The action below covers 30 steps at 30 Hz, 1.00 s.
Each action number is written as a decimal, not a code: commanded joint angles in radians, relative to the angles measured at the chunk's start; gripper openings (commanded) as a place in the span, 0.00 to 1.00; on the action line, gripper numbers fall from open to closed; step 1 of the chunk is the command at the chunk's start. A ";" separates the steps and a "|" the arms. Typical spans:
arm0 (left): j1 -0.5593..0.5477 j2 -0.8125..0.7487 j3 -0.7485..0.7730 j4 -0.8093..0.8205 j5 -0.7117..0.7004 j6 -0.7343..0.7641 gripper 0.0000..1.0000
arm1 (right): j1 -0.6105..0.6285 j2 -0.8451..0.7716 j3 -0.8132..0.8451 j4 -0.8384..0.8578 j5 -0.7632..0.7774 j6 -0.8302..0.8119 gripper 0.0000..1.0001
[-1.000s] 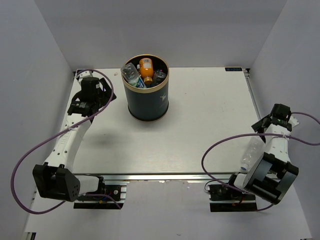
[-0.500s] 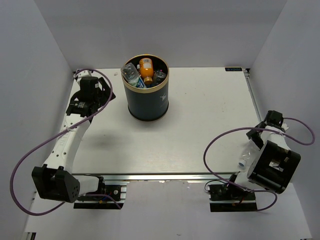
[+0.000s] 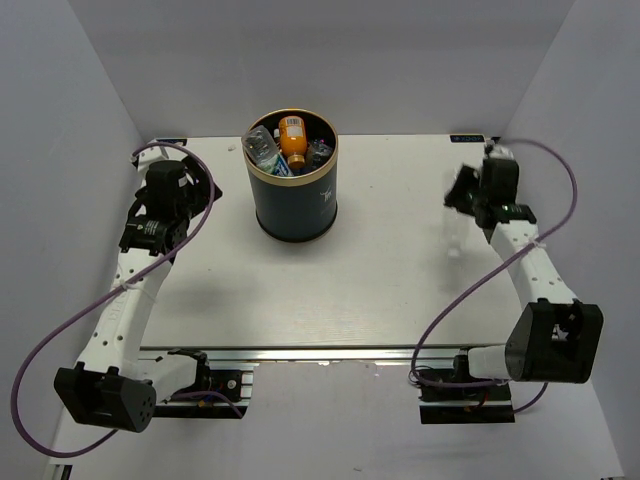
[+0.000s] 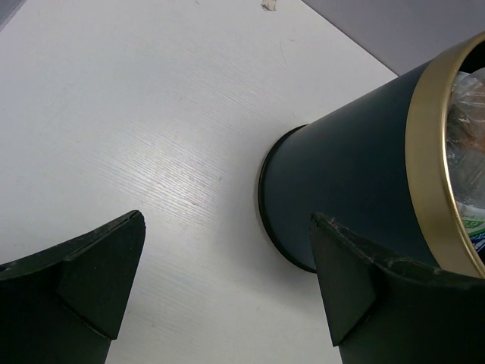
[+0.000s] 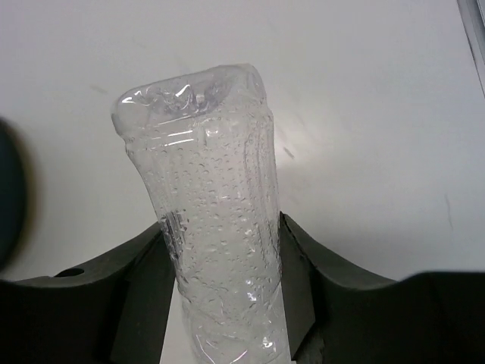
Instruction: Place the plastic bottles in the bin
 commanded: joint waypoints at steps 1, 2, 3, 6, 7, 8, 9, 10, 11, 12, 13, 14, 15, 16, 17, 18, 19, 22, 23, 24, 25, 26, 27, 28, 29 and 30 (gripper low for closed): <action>-0.001 -0.025 -0.014 0.007 -0.023 -0.013 0.98 | 0.140 0.023 0.245 0.145 -0.081 -0.097 0.25; -0.001 -0.025 -0.014 0.006 -0.023 -0.013 0.98 | 0.217 0.039 0.353 0.159 -0.081 -0.115 0.24; -0.001 -0.023 -0.014 0.007 -0.023 -0.014 0.98 | 0.255 0.060 0.411 0.173 -0.111 -0.129 0.24; -0.001 -0.018 -0.016 0.006 -0.019 -0.014 0.98 | 0.365 0.153 0.622 0.239 -0.200 -0.148 0.24; -0.001 -0.018 -0.019 0.006 -0.020 -0.016 0.98 | 0.390 0.207 0.671 0.274 -0.235 -0.148 0.24; -0.001 -0.018 -0.022 0.007 -0.019 -0.016 0.98 | 0.437 0.235 0.719 0.293 -0.254 -0.160 0.23; -0.001 -0.018 -0.023 0.007 -0.019 -0.016 0.98 | 0.460 0.267 0.814 0.314 -0.266 -0.166 0.23; -0.001 -0.018 -0.025 0.007 -0.019 -0.016 0.98 | 0.485 0.326 0.863 0.313 -0.277 -0.166 0.23; -0.001 -0.018 -0.025 0.004 -0.019 -0.014 0.98 | 0.526 0.356 0.958 0.307 -0.288 -0.163 0.23; -0.001 -0.020 -0.025 0.000 -0.019 -0.014 0.98 | 0.543 0.385 0.997 0.302 -0.303 -0.159 0.23; 0.001 -0.025 -0.031 -0.002 -0.022 -0.014 0.98 | 0.557 0.435 1.028 0.302 -0.330 -0.151 0.23; -0.001 -0.026 -0.034 -0.002 -0.026 -0.014 0.98 | 0.582 0.456 1.048 0.320 -0.346 -0.140 0.23; -0.001 -0.031 -0.037 -0.003 -0.028 -0.011 0.98 | 0.592 0.474 1.063 0.336 -0.355 -0.133 0.23; -0.001 -0.032 -0.043 -0.005 -0.030 -0.010 0.98 | 0.603 0.502 1.071 0.357 -0.369 -0.126 0.22; -0.001 -0.037 -0.045 -0.007 -0.031 -0.008 0.98 | 0.622 0.511 1.063 0.424 -0.380 -0.122 0.22; -0.001 -0.035 -0.046 -0.008 -0.034 -0.007 0.98 | 0.629 0.523 1.054 0.458 -0.389 -0.105 0.22; -0.001 -0.037 -0.046 -0.008 -0.033 -0.005 0.98 | 0.637 0.548 1.043 0.492 -0.406 -0.090 0.22; -0.001 -0.046 -0.057 0.010 -0.010 0.013 0.98 | 0.657 0.624 1.129 0.503 -0.441 -0.010 0.22; -0.001 -0.051 -0.059 0.012 -0.011 0.016 0.98 | 0.663 0.638 1.149 0.468 -0.437 -0.008 0.22; -0.001 -0.052 -0.060 0.010 -0.014 0.015 0.98 | 0.668 0.649 1.154 0.462 -0.429 -0.002 0.22; -0.001 -0.054 -0.062 0.009 -0.017 0.015 0.98 | 0.674 0.646 1.119 0.466 -0.426 0.010 0.22; -0.001 -0.058 -0.066 0.006 -0.019 0.015 0.98 | 0.674 0.640 1.085 0.481 -0.426 0.030 0.22; -0.001 -0.060 -0.069 0.006 -0.020 0.015 0.98 | 0.675 0.622 1.045 0.518 -0.424 0.044 0.23; -0.001 -0.063 -0.072 0.004 -0.025 0.013 0.98 | 0.680 0.616 0.970 0.537 -0.417 0.061 0.24; -0.001 -0.066 -0.074 0.000 -0.025 0.013 0.98 | 0.683 0.609 0.939 0.550 -0.411 0.062 0.24; -0.001 -0.067 -0.076 -0.003 -0.023 0.013 0.98 | 0.683 0.612 0.921 0.560 -0.401 0.059 0.24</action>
